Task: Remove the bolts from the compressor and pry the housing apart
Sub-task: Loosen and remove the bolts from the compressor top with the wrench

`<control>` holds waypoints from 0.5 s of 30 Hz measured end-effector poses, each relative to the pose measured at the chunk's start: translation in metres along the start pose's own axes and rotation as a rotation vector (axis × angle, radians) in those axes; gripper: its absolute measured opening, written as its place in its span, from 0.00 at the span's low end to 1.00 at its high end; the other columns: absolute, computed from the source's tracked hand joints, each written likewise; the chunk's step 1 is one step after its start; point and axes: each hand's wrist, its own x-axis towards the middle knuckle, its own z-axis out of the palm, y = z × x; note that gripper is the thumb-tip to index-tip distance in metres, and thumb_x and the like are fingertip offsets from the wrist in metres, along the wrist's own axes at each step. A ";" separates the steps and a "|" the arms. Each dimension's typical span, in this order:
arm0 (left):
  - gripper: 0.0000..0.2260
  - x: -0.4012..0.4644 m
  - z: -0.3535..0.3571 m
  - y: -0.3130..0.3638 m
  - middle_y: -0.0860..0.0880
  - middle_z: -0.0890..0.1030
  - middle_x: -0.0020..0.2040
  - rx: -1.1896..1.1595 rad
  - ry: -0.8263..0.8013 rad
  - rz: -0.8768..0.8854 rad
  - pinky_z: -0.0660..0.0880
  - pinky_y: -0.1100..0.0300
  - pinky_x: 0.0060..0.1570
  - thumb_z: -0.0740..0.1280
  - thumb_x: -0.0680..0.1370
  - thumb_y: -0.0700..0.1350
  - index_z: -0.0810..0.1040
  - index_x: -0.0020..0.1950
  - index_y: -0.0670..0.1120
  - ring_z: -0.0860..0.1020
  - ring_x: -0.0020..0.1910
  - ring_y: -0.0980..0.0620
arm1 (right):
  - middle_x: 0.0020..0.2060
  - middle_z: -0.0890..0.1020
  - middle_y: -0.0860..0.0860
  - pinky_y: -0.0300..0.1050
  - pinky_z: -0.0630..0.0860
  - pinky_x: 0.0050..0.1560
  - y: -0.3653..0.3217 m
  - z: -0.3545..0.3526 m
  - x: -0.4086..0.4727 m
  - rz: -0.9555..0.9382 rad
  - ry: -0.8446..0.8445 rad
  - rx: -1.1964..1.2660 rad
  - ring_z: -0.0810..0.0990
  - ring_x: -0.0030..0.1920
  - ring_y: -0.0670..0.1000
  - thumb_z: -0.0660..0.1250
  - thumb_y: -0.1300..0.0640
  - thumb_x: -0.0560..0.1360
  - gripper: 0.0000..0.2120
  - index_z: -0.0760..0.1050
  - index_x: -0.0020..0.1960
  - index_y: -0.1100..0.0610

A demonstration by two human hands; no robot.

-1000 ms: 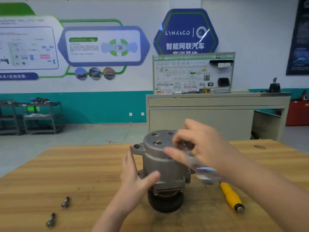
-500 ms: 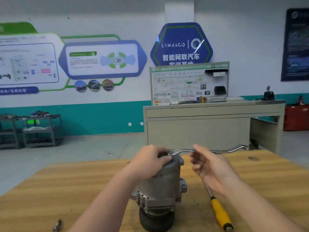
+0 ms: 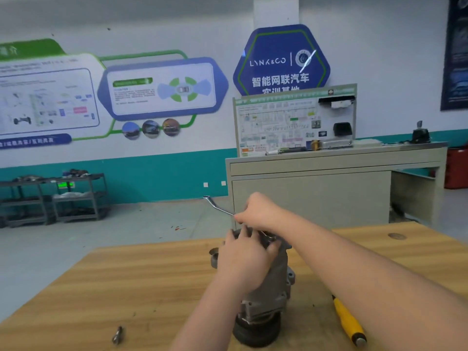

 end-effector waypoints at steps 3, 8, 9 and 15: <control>0.17 -0.011 -0.013 0.000 0.42 0.72 0.69 0.001 -0.063 0.021 0.66 0.49 0.65 0.54 0.82 0.47 0.70 0.69 0.44 0.69 0.67 0.40 | 0.45 0.81 0.53 0.43 0.70 0.39 -0.013 0.013 -0.029 -0.131 0.142 -0.247 0.78 0.45 0.55 0.67 0.46 0.73 0.14 0.79 0.50 0.56; 0.20 -0.021 -0.019 0.003 0.41 0.67 0.73 0.094 -0.107 -0.008 0.65 0.51 0.66 0.56 0.83 0.46 0.61 0.75 0.44 0.66 0.70 0.42 | 0.43 0.77 0.49 0.44 0.71 0.43 -0.009 0.020 -0.067 -0.301 0.322 -0.259 0.75 0.45 0.51 0.65 0.41 0.75 0.13 0.78 0.47 0.51; 0.21 -0.021 -0.018 0.002 0.42 0.66 0.73 0.090 -0.115 -0.019 0.65 0.53 0.67 0.57 0.83 0.47 0.60 0.75 0.44 0.66 0.71 0.44 | 0.41 0.75 0.49 0.43 0.70 0.42 -0.007 0.022 -0.073 -0.328 0.363 -0.251 0.73 0.44 0.50 0.64 0.42 0.75 0.11 0.76 0.44 0.50; 0.24 -0.020 -0.014 -0.009 0.45 0.62 0.77 -0.013 -0.097 0.052 0.59 0.55 0.73 0.64 0.80 0.44 0.63 0.75 0.45 0.59 0.76 0.46 | 0.35 0.71 0.47 0.40 0.68 0.32 0.034 0.041 -0.109 -0.602 0.697 -0.009 0.72 0.35 0.48 0.65 0.50 0.70 0.09 0.80 0.40 0.55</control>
